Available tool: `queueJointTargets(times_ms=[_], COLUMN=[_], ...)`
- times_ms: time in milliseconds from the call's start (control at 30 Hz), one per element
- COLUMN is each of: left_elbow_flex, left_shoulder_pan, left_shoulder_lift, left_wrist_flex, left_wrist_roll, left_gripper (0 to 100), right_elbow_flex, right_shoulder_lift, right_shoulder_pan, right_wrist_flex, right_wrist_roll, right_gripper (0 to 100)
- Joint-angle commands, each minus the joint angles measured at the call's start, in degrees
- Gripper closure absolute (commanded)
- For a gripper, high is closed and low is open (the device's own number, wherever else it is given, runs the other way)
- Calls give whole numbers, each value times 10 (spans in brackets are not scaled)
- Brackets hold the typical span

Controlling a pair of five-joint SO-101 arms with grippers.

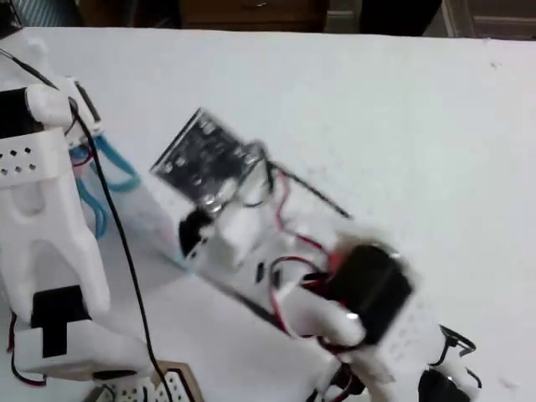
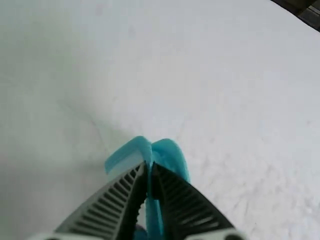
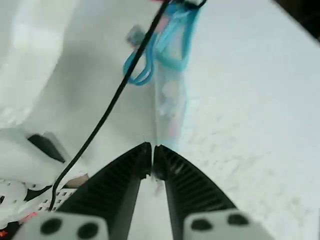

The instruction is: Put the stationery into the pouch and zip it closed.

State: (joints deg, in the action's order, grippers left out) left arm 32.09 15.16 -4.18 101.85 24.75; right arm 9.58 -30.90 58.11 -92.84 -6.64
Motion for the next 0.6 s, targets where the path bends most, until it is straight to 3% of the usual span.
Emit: queueJointTargets(times_ms=[0, 133, 267, 367, 567], left_elbow_flex=[-5, -5, -5, -5, -5], left_shoulder_pan=[-2, -2, 1, 2, -1], left_shoulder_lift=[-25, -22, -22, -22, -22], left_wrist_flex=[6, 6, 7, 7, 7], left_wrist_roll=[3, 2, 2, 2, 4], left_gripper=[977, 977, 977, 977, 977], right_elbow_flex=[-211, -453, -629, -685, -673], right_shoulder_lift=[-65, -150, -192, -178, -33], right_shoulder_pan=[59, 103, 106, 106, 104], right_wrist_flex=[117, 365, 617, 738, 886], right_wrist_roll=[8, 24, 114, 135, 115], right_gripper=[976, 977, 978, 977, 973])
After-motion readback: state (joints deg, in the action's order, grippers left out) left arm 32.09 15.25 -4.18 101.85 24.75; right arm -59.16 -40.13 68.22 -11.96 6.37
